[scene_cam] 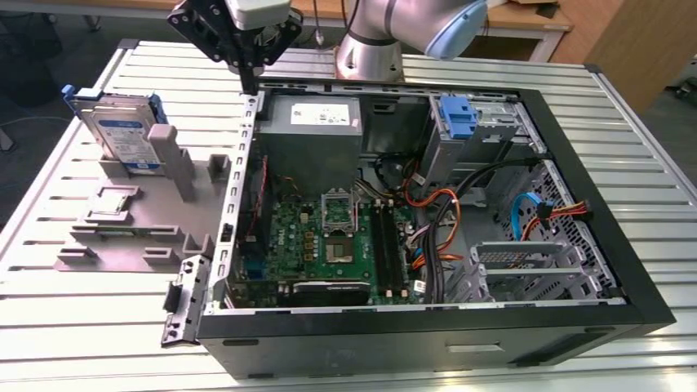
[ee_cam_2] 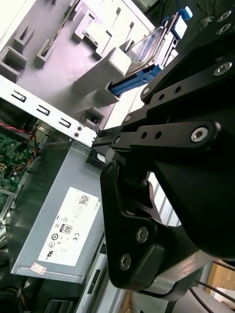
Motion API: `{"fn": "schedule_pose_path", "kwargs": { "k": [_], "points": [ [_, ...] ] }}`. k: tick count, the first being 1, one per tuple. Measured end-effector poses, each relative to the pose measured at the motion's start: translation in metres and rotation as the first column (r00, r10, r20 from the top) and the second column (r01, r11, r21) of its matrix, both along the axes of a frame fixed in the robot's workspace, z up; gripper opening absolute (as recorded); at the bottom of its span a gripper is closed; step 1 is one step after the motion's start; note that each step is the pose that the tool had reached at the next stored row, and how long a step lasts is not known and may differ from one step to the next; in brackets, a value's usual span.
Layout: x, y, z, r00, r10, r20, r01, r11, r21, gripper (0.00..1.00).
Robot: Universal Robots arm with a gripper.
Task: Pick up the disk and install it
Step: 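Reach for the disk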
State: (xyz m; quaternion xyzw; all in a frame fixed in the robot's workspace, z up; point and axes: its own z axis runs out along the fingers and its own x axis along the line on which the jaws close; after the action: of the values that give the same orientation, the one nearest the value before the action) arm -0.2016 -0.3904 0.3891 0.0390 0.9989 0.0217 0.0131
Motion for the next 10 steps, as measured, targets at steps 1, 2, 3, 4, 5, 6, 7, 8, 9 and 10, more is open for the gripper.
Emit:
{"fn": "schedule_pose_path", "kwargs": {
  "k": [1, 2, 3, 4, 5, 6, 7, 8, 9, 10],
  "points": [
    [-0.0008, 0.0003, 0.0000, 1.0000, 0.000, 0.0000, 0.000, 1.0000, 0.0001, 0.10],
    [-0.0014, 0.0006, -0.0001, 1.0000, 0.000, 0.0000, 0.000, 1.0000, 0.0000, 0.10],
    [-0.0021, 0.0010, 0.0000, 1.0000, 0.000, -0.0001, 0.000, 1.0000, -0.0001, 0.10],
    [-0.0027, 0.0014, -0.0001, 1.0000, 0.000, 0.0000, 0.000, 1.0000, 0.0000, 0.10],
    [-0.0033, 0.0019, -0.0001, 1.0000, 0.000, 0.0000, 0.000, 1.0000, 0.0000, 0.10],
    [-0.0040, 0.0023, -0.0001, 1.0000, 0.000, 0.0000, 0.000, 1.0000, 0.0000, 0.10],
    [-0.0046, 0.0027, -0.0001, 1.0000, 0.000, 0.0000, 0.000, 1.0000, 0.0000, 0.10],
    [-0.0053, 0.0031, -0.0001, 1.0000, 0.000, 0.0000, 0.000, 1.0000, 0.0000, 0.10],
    [-0.0059, 0.0034, -0.0001, 1.0000, 0.000, -0.0001, 0.000, 1.0000, -0.0001, 0.10],
    [-0.0067, 0.0037, -0.0001, 1.0000, 0.000, -0.0001, 0.000, 1.0000, -0.0001, 0.10]
  ]
}}
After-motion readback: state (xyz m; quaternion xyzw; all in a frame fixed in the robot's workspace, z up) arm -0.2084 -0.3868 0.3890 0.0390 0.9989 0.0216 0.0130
